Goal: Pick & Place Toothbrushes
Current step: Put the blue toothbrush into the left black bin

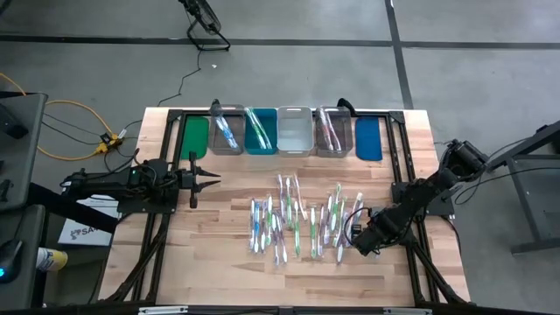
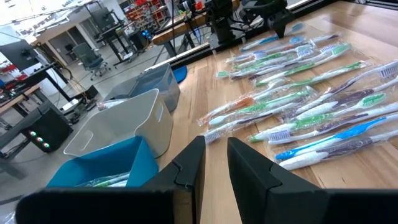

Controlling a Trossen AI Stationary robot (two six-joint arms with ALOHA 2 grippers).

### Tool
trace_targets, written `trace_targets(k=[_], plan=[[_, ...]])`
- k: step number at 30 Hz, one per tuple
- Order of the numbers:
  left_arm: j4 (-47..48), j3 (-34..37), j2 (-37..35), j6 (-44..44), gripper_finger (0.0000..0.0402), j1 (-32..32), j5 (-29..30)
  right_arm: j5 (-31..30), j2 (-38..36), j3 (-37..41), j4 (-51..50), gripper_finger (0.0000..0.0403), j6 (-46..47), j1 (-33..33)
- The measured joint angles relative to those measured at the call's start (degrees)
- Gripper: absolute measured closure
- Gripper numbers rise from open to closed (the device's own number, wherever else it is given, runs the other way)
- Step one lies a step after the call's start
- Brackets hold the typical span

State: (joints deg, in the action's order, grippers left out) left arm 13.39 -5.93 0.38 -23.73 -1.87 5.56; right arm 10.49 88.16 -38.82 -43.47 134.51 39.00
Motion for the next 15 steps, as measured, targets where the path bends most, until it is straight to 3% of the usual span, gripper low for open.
trace_targets(k=[5, 15], plan=[[0.00, 0.02, 0.02, -0.01, 0.0336, 0.01, -0.02, -1.43, -3.31, 0.36, -0.83, 0.0394, -5.10, 0.44], [0.00, 0.02, 0.02, 0.00, 0.0336, 0.02, -0.02, -13.19, -18.41, 0.41, -8.44, 0.0402, -18.20, -0.32]])
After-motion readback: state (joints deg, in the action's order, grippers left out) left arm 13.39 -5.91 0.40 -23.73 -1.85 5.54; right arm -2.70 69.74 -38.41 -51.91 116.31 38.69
